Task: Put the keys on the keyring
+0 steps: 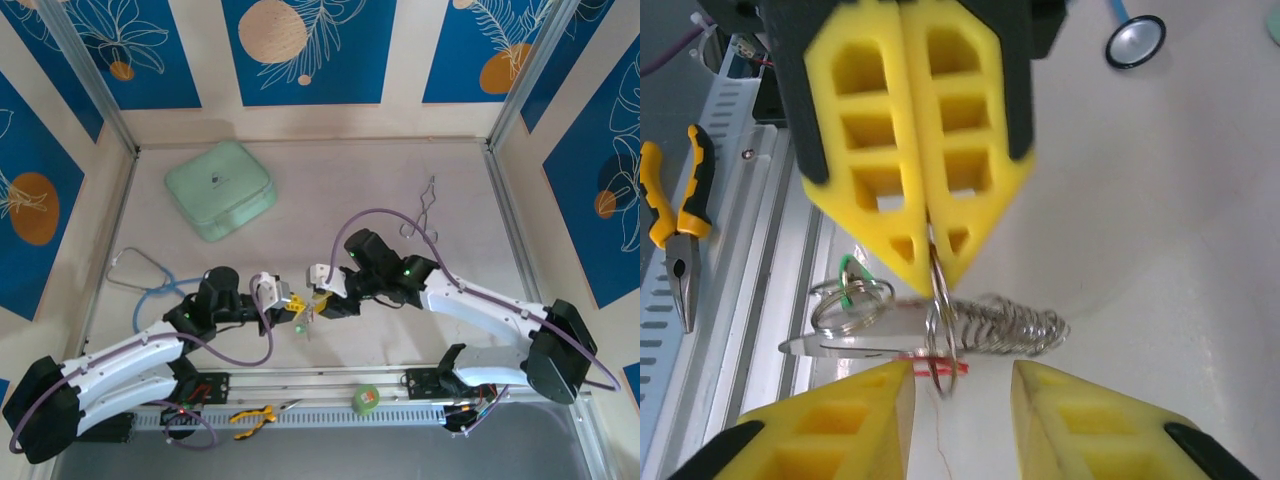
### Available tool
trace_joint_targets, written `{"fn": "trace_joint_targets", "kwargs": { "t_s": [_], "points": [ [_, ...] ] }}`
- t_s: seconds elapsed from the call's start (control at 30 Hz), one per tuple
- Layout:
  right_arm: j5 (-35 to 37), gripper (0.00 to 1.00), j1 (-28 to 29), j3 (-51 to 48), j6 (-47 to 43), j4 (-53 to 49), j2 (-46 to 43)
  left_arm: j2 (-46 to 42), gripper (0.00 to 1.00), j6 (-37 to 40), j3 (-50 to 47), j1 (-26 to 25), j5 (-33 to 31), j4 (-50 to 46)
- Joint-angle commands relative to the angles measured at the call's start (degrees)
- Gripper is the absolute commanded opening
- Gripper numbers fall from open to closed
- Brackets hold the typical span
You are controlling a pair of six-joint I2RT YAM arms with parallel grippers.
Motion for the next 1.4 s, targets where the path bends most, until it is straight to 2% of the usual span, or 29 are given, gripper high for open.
{"fn": "trace_joint_targets", "kwargs": {
  "t_s": [0.0, 0.1, 0.37, 0.43, 0.57, 0.7, 0.9, 1.0, 1.17, 1.37],
  "points": [
    [-3.77, 0.32, -0.52, -2.89, 4.97, 4.93, -1.19, -1.32, 0.00, -3.53, -2.51, -0.20, -1.14, 8.52],
    [-4.41, 0.32, -0.49, -4.04, 6.47, 7.04, -1.21, -1.75, 0.00, -4.92, -3.89, -0.24, -1.99, 11.14],
    [-4.42, 0.29, -0.52, -3.60, 6.93, 8.80, 0.06, -2.30, 0.00, -5.02, -4.11, -0.23, -1.58, 10.37],
    [-4.65, 0.24, -0.51, -3.30, 6.99, 8.85, 0.38, -2.22, 0.00, -5.02, -4.09, -0.23, -1.46, 10.56],
    [-4.45, 0.08, -0.73, -3.17, 7.12, 8.24, 0.48, -2.43, 0.00, -5.02, -4.09, -0.25, -1.50, 10.42],
    [-2.30, 0.05, -1.85, -4.28, 8.93, 7.40, 0.18, -2.76, 0.00, -5.19, -4.35, -0.23, -1.71, 11.11],
    [-3.26, 0.08, 0.07, -5.45, 10.87, 9.15, 2.27, -0.92, 0.00, -7.67, -5.76, -0.25, -1.04, 18.88],
    [-3.69, 0.12, 1.23, -6.32, 10.22, 11.82, 1.34, -0.19, 0.00, -7.92, -5.85, -0.25, -0.96, 19.89],
    [-2.01, 0.29, 0.10, -8.88, 9.07, 15.82, -3.44, -0.28, 0.00, -8.10, -6.10, -0.24, -0.92, 20.10],
    [-3.55, 0.31, -1.13, -9.59, 8.65, 16.70, -5.84, -0.01, 0.00, -8.36, -6.27, -0.25, -0.46, 20.58]
  ]
}}
